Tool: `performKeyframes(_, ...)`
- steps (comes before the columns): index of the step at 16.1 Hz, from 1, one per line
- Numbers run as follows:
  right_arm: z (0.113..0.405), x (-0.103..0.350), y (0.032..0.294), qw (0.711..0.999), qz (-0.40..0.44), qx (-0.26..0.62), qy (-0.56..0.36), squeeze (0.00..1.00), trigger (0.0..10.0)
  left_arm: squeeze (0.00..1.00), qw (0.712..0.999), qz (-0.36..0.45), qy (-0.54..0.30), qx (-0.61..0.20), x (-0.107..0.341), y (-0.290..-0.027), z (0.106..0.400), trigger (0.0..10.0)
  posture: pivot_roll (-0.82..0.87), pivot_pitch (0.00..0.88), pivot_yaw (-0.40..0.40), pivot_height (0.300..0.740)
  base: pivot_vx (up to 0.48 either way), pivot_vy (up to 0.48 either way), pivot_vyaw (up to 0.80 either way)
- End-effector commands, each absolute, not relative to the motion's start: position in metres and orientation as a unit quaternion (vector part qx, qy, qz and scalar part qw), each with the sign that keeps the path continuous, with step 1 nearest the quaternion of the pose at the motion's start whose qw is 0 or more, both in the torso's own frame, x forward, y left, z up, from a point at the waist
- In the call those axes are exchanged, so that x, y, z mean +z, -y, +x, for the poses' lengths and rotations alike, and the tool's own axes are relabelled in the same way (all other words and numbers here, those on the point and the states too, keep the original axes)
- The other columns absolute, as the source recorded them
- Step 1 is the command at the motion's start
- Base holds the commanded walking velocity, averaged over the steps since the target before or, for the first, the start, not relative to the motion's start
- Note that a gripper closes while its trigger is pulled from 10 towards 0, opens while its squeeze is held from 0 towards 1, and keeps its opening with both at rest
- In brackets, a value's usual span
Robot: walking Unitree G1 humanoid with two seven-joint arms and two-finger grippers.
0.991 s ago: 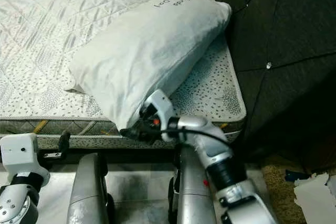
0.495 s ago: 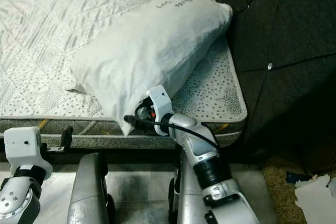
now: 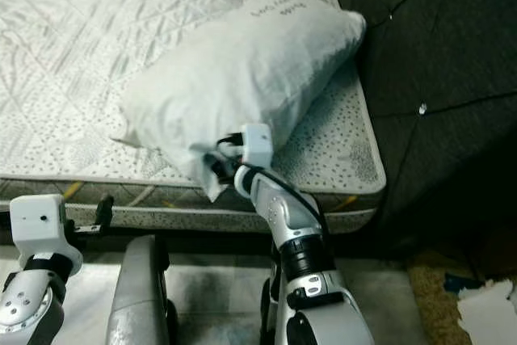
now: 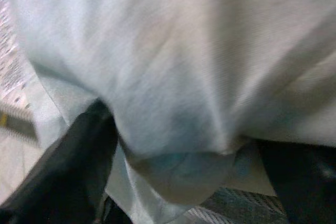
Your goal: Clean up the room
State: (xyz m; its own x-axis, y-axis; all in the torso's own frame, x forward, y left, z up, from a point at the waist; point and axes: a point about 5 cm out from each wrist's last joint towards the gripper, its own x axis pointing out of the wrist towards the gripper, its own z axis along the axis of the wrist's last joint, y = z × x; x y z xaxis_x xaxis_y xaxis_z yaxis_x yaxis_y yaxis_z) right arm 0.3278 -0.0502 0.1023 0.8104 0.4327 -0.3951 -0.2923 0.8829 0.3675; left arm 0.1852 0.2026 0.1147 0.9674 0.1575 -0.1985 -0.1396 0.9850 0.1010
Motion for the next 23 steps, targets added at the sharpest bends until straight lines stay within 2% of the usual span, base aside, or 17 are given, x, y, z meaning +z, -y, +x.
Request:
performKeyframes(1,0.339,0.115,0.06,0.954,0.169,0.138,-0.206,0.0,0.0,0.0,0.989,0.048,-0.117,0.075,0.109,-0.205,0.185,10.0,0.13,0.064,-0.018,0.528,0.0,0.0,0.0)
performKeyframes(3,0.342,0.116,0.058,0.956,0.18,0.117,-0.201,0.0,0.0,0.0,0.989,0.049,-0.118,0.07,0.108,-0.204,0.19,10.0,0.13,0.053,-0.017,0.528,0.0,0.0,0.0)
performKeyframes(7,0.354,0.107,0.074,0.963,0.158,0.069,-0.205,0.0,0.0,0.0,0.99,0.047,-0.114,0.061,0.108,-0.201,0.2,10.0,0.12,0.059,-0.02,0.528,0.0,0.0,0.0)
performKeyframes(11,0.359,0.111,0.059,0.962,0.179,0.08,-0.192,0.0,0.0,0.0,0.992,0.05,-0.102,0.058,0.111,-0.2,0.209,10.0,0.13,0.034,-0.023,0.528,0.0,0.0,0.0)
performKeyframes(14,0.364,0.113,0.061,0.966,0.171,0.077,-0.18,0.0,0.0,0.0,0.993,0.049,-0.095,0.059,0.112,-0.199,0.214,10.0,0.13,0.026,-0.029,0.528,0.0,0.0,0.0)
performKeyframes(19,0.38,0.124,0.08,0.977,0.146,0.057,-0.148,0.0,0.0,0.0,0.993,0.045,-0.092,0.057,0.112,-0.198,0.219,10.0,0.11,0.028,-0.025,0.528,0.0,0.0,0.0)
performKeyframes(23,0.394,0.135,0.12,0.983,0.129,-0.005,-0.129,0.0,0.0,0.0,0.994,0.042,-0.079,0.059,0.116,-0.196,0.223,10.0,0.11,0.033,-0.027,0.528,0.0,0.0,0.0)
